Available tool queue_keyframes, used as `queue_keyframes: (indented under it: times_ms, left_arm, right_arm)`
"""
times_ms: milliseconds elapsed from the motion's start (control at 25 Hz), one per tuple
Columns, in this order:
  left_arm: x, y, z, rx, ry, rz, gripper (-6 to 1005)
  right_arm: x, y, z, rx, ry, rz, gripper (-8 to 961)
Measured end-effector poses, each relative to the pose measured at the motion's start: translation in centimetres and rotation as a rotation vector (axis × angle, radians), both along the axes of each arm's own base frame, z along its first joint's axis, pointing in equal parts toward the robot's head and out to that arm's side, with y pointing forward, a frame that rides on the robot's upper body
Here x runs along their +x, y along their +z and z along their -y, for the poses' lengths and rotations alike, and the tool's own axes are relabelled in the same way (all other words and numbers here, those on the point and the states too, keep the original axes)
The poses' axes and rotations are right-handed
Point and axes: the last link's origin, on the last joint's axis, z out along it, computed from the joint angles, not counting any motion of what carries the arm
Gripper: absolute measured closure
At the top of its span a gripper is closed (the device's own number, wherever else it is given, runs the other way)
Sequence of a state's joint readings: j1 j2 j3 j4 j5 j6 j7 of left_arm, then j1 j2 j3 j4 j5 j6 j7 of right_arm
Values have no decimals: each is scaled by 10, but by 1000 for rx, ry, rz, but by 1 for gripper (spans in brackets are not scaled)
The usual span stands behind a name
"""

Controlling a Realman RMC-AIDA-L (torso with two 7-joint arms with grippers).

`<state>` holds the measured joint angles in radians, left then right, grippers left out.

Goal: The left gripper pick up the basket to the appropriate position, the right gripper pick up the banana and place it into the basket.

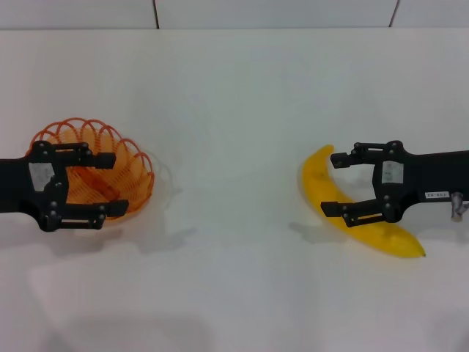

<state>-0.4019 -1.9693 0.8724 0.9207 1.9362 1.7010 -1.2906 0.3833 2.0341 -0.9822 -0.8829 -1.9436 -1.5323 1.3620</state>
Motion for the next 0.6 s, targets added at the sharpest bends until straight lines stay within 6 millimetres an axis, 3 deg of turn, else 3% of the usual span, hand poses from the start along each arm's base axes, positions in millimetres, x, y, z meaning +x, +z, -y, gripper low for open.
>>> queue_keyframes:
  times_ms: [400,600]
  left_arm:
    - [0,0,0,14,7,15,242]
    - [0,18,-11,108,115,94,248]
  right_arm:
    - [-1,-1,0,0,0,-2,70]
    - [-1,-1,0,-2,2,-2,71]
